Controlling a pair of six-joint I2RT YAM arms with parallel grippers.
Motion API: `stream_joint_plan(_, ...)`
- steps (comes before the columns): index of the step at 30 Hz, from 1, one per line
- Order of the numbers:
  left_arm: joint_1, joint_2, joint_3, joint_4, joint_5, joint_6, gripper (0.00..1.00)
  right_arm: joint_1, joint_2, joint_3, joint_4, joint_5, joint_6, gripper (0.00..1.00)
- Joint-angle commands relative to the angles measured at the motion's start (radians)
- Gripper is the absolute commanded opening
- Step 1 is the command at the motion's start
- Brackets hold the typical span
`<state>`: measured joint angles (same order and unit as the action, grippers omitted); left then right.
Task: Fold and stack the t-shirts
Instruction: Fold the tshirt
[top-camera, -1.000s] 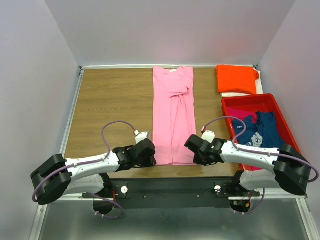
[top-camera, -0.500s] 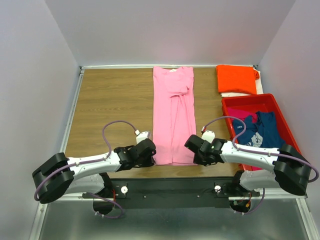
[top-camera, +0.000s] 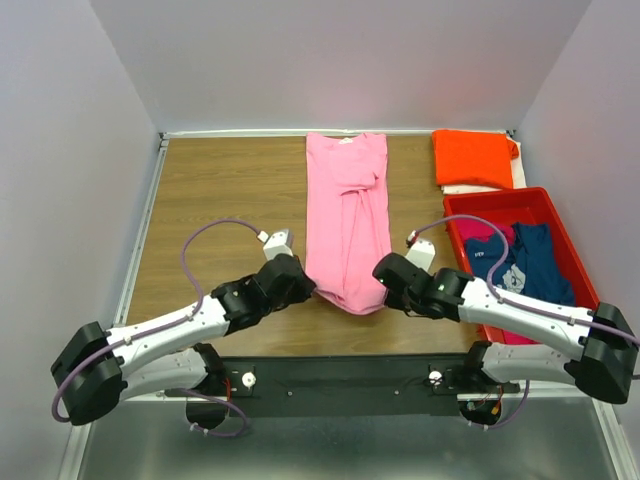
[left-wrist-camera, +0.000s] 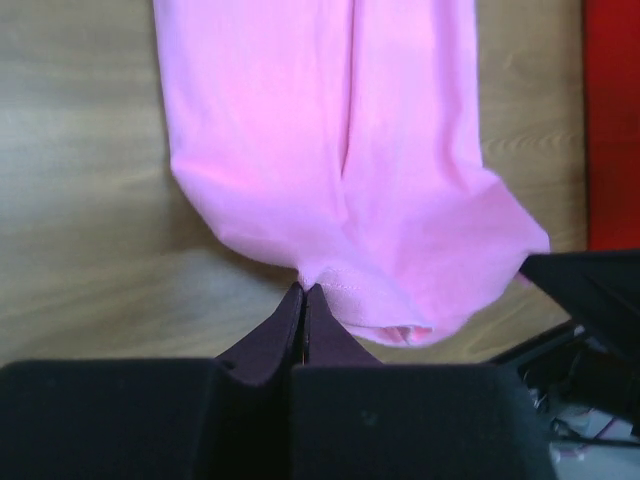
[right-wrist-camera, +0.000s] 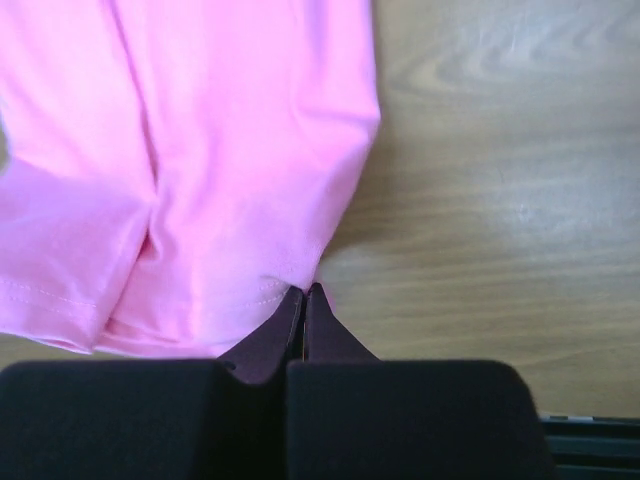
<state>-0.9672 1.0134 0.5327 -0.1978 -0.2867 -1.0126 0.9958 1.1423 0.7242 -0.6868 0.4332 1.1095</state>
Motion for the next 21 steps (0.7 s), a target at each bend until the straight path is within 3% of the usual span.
stream_joint_plan(1, 0.114, 0.050, 0.052, 0.093, -0.016, 0.166, 0.00, 0.004, 0.051, 0.116, -0.008, 0.196, -0.042, 0.00)
stream_joint_plan(5, 0.261, 0.167, 0.142, 0.176, 0.067, 0.299, 0.00, -0.038, 0.183, 0.225, -0.008, 0.251, -0.062, 0.00)
stream_joint_plan(21, 0.515, 0.619, 0.637, 0.156, 0.368, 0.528, 0.00, -0.379, 0.637, 0.719, -0.007, 0.145, -0.327, 0.00)
